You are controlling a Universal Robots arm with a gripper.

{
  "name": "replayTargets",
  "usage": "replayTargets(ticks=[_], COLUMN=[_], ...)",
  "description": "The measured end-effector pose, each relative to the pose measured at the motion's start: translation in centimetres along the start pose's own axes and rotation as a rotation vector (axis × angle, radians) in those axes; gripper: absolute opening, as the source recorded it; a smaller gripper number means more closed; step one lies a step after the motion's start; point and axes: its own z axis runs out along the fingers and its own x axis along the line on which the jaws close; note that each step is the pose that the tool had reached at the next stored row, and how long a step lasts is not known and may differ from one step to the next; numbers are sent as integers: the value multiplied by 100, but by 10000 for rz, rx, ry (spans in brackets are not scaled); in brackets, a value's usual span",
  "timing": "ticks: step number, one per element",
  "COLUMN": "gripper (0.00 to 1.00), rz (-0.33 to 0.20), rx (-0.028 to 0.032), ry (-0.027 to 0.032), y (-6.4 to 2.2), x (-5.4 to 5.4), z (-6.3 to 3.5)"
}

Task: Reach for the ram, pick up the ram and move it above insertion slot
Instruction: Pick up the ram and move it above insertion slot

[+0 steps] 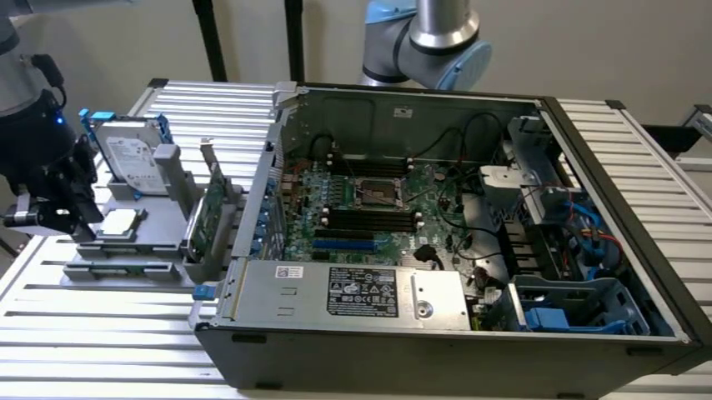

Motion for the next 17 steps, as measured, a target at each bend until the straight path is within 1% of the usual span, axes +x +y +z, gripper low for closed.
replayTargets(ticks=[9,17], gripper=[37,37], rz=[245,376], rx=[3,3], ry=[-25,-37], y=[-36,-86], x=[50,57], z=[163,306])
